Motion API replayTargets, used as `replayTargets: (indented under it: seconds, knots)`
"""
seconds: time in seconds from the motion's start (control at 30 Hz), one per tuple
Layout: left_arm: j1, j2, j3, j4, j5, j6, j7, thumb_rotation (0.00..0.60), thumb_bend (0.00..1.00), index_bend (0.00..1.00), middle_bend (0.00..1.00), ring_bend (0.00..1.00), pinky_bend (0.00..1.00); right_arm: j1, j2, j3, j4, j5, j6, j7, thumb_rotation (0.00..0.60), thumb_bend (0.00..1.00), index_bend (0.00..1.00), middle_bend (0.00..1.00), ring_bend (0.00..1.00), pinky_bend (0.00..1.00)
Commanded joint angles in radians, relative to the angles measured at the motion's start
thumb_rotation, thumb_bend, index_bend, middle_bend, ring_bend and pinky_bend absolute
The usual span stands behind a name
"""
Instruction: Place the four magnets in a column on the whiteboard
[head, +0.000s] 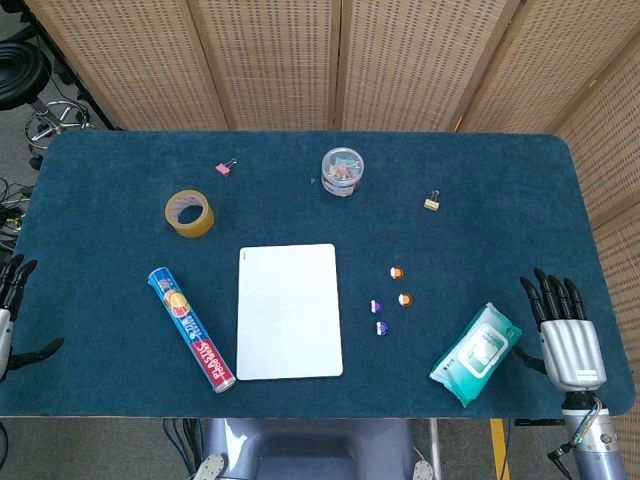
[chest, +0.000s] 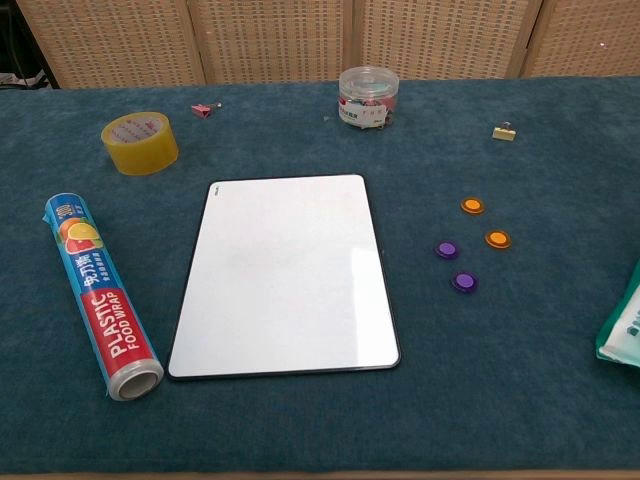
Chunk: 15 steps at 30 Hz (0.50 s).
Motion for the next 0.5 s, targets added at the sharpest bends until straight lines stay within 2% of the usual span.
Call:
replayTargets:
  seconds: [0.03, 0.27, 0.37, 0.5]
  knots:
    - [0.000, -0.002, 0.004, -0.002, 0.002, -0.002, 0.005, 0.600, 0.00, 0.00, 0.00, 0.00, 0.00, -0.002, 0.000, 0.006, 0.007, -0.002, -0.012, 0.006, 0.600, 0.00, 0.00, 0.00, 0.00, 0.00]
    - [-0.002, -0.002, 0.004, -0.004, -0.007, -0.005, 0.002, 0.600, 0.00, 0.00, 0.00, 0.00, 0.00, 0.013, -0.008, 0.021, 0.013, -0.014, -0.052, 0.026, 0.600, 0.00, 0.02, 0.00, 0.00, 0.00]
    - [-0.002, -0.002, 0.001, -0.003, -0.011, -0.003, -0.004, 0.600, 0.00, 0.00, 0.00, 0.00, 0.00, 0.050, -0.009, 0.033, 0.001, -0.034, -0.104, 0.048, 0.600, 0.00, 0.07, 0.00, 0.00, 0.00]
    - [-0.002, -0.003, 0.004, 0.000, -0.009, -0.003, -0.003, 0.600, 0.00, 0.00, 0.00, 0.00, 0.00, 0.139, -0.007, 0.066, -0.040, -0.045, -0.225, 0.063, 0.600, 0.00, 0.18, 0.00, 0.00, 0.00]
